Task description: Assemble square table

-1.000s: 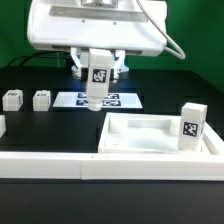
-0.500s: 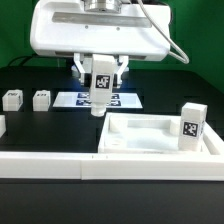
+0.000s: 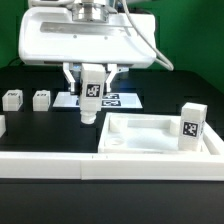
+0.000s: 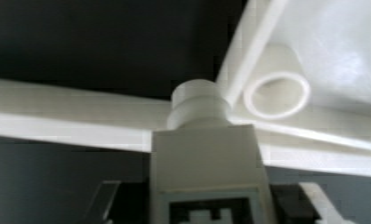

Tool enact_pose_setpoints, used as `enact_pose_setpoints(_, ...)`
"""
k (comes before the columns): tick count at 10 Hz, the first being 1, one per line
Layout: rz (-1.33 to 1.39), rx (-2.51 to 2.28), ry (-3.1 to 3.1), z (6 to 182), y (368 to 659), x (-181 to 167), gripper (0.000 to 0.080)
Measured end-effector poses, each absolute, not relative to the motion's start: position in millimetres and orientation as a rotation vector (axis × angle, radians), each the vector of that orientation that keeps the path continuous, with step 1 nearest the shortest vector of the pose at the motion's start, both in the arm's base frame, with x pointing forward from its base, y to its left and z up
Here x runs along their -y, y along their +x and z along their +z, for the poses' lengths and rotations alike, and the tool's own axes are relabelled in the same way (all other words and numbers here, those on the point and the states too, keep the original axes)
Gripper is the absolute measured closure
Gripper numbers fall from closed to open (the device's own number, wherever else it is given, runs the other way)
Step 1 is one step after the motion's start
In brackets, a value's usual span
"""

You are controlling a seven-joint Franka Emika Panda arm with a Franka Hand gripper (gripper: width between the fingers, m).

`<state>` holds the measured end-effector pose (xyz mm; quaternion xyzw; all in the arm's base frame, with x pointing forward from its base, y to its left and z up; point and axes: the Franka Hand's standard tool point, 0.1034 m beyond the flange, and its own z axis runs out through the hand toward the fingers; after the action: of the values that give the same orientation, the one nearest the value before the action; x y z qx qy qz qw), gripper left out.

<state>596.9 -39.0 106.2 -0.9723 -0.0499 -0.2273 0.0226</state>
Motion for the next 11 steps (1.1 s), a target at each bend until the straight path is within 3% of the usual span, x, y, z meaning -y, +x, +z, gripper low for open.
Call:
enact_pose_setpoints(4,-0.698,0.038,-2.951,104.7,611.8,2.8,0.0509)
enact_pose_setpoints(8,-0.661,-0.158,-2.958,71.5,603.5,-11.1,0.0509)
enact_pose_setpoints(11,-0.695,-0.186,-2.993,78.8,603.6,-6.4,0.0509)
